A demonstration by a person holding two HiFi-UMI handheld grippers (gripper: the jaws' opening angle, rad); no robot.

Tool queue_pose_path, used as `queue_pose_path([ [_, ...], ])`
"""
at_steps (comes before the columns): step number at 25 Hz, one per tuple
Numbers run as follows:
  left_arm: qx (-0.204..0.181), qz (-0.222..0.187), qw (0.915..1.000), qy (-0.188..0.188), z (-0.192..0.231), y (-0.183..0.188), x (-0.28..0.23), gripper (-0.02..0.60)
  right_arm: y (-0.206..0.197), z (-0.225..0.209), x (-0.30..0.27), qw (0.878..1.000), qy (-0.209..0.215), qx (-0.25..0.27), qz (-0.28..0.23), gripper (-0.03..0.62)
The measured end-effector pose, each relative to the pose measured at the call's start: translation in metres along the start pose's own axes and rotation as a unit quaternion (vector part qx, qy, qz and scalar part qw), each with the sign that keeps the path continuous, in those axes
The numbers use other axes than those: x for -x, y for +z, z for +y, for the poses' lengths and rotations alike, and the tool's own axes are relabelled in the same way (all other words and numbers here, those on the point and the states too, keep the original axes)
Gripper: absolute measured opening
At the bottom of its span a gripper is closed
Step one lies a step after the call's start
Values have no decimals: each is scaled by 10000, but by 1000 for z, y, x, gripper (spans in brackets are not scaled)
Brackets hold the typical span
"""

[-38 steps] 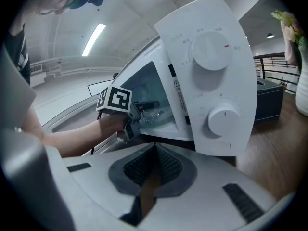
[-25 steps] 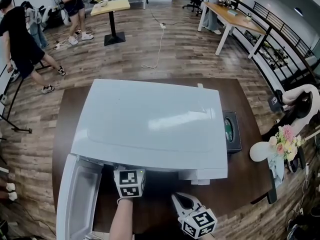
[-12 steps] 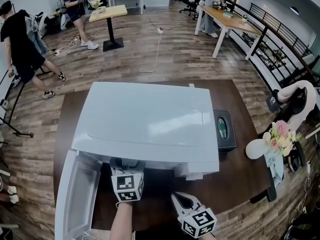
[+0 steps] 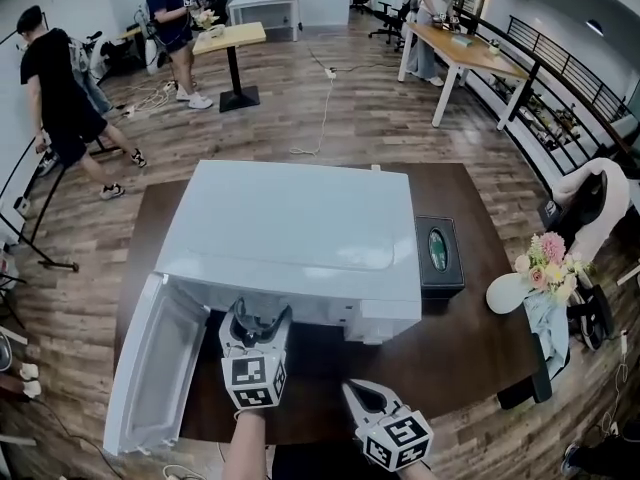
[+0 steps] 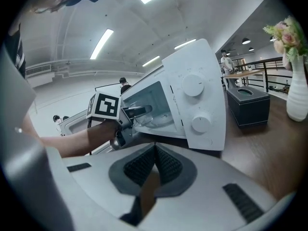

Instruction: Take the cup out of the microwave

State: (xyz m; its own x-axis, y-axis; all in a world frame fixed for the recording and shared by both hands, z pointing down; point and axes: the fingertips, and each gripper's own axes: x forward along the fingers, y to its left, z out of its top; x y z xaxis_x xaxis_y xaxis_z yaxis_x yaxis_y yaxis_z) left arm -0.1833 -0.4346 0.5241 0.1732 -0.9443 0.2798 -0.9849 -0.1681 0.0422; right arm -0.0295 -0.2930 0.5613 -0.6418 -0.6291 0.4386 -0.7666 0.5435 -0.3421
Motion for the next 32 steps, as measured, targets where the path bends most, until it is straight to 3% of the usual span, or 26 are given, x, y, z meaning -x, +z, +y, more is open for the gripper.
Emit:
queue_pose_path([
  [19,249,129,9996,-25,-60,-22,108,377,-1,4,67,9990,55,149,-408,-8],
  [32,125,182,9993,-309,-96,-26,169,376,20,-24,97,9959,-307,236,-813,-8],
])
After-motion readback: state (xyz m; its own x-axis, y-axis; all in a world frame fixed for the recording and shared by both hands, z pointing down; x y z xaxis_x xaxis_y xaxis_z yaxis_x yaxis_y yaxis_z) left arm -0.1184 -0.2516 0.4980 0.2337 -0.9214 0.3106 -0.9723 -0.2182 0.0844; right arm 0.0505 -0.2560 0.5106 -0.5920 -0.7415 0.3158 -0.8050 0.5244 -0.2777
